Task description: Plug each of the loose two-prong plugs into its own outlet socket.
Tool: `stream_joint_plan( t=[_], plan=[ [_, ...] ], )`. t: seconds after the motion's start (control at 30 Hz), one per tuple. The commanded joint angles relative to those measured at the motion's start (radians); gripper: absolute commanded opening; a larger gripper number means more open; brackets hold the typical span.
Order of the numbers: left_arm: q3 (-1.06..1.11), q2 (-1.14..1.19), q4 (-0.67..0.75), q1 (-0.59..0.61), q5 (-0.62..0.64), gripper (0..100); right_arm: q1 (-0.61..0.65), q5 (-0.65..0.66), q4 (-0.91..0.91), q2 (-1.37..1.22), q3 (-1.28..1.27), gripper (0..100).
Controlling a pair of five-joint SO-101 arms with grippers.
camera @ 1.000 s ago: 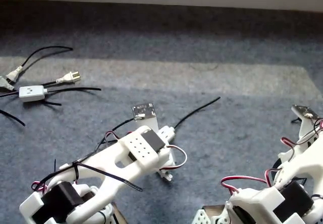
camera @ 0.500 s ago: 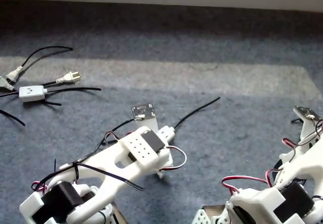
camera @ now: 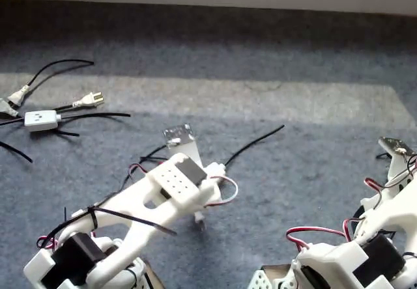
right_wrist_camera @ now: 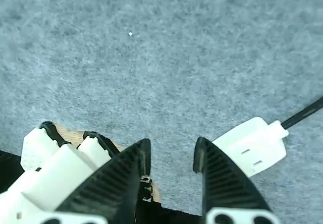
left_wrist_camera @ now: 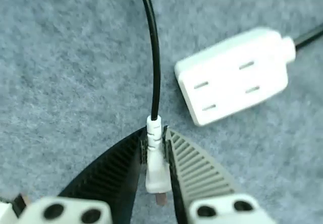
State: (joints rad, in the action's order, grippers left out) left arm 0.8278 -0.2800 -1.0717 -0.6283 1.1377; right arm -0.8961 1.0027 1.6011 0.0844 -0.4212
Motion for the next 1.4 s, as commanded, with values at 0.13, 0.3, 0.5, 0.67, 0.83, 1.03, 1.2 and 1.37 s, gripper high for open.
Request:
stream_joint_plan(
  t=[0.13,0.3,0.5,0.67,0.83,1.03,1.2,1.37],
  plan=[
    [-0.177,-0.022,0.049,0.616,-0.473,1,-0.054,0.014,0.001,0.048,-0.001,14.9],
    [-0.133,-0.021,0.173,0.794,-0.786,1,-0.045,0.009,0.004,0.042,-0.002,14.9],
    [0.042,-0.021,0.364,0.914,-1.201,1,-0.053,0.009,0.004,0.039,-0.002,14.9],
    [0.185,-0.021,0.491,0.992,-1.465,1,-0.054,0.009,0.004,0.039,-0.002,14.9],
    [0.208,-0.022,0.516,1.009,-1.560,8,-0.053,0.009,0.004,0.039,-0.002,14.9],
    [0.205,-0.025,0.516,1.043,-1.597,19,-0.062,0.009,0.005,0.041,-0.013,14.9],
    [0.205,-0.028,0.516,1.082,-1.580,19,-0.062,0.012,0.004,0.048,-0.051,14.9],
    [0.206,-0.024,0.516,1.081,-1.442,19,-0.062,0.011,0.004,0.048,-0.050,14.9]
  ],
)
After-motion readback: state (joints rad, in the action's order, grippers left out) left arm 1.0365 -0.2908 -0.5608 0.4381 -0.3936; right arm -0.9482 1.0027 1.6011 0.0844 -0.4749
